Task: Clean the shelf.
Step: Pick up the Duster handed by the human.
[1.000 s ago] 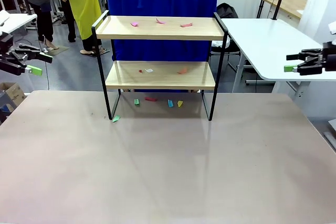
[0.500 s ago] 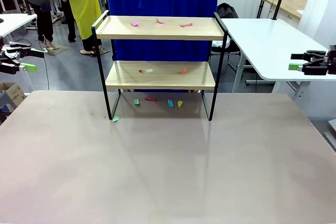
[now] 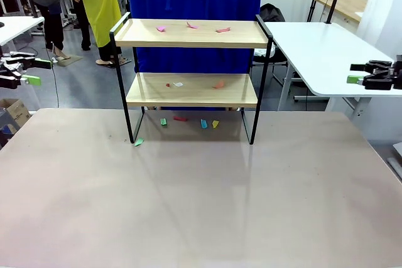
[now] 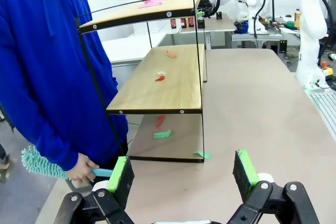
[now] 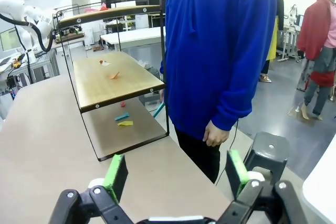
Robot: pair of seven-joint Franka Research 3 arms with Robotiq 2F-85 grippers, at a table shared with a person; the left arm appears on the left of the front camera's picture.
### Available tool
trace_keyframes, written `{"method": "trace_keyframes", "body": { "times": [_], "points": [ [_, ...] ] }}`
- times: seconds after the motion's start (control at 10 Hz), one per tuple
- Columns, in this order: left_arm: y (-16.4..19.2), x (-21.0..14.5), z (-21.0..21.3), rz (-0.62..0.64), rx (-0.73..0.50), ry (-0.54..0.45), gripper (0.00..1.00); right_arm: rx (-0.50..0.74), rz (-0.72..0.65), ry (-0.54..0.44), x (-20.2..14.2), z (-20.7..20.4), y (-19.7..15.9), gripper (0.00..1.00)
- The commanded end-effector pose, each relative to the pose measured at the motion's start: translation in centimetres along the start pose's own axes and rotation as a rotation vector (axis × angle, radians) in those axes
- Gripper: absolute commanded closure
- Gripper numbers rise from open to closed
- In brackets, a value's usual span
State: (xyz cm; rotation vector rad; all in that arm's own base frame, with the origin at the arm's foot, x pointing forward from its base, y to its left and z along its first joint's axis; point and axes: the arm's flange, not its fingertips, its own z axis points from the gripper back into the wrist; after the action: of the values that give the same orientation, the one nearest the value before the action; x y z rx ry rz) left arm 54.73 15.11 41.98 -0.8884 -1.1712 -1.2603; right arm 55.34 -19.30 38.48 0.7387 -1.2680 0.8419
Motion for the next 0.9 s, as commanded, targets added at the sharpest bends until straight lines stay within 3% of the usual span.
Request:
{"method": "trace_keyframes", "body": {
  "times": [0.0, 0.8],
  "points": [
    [0.4, 0.1, 0.4, -0.024, 0.010, -0.034, 0.00, -0.011, 0.020, -0.011, -0.1, -0.4, -0.7, 0.00],
    [1.7, -2.2, 0.7, 0.022, 0.011, -0.007, 0.00, -0.054, -0.001, 0.030, -1.4, -0.4, -1.9, 0.00]
  ]
}}
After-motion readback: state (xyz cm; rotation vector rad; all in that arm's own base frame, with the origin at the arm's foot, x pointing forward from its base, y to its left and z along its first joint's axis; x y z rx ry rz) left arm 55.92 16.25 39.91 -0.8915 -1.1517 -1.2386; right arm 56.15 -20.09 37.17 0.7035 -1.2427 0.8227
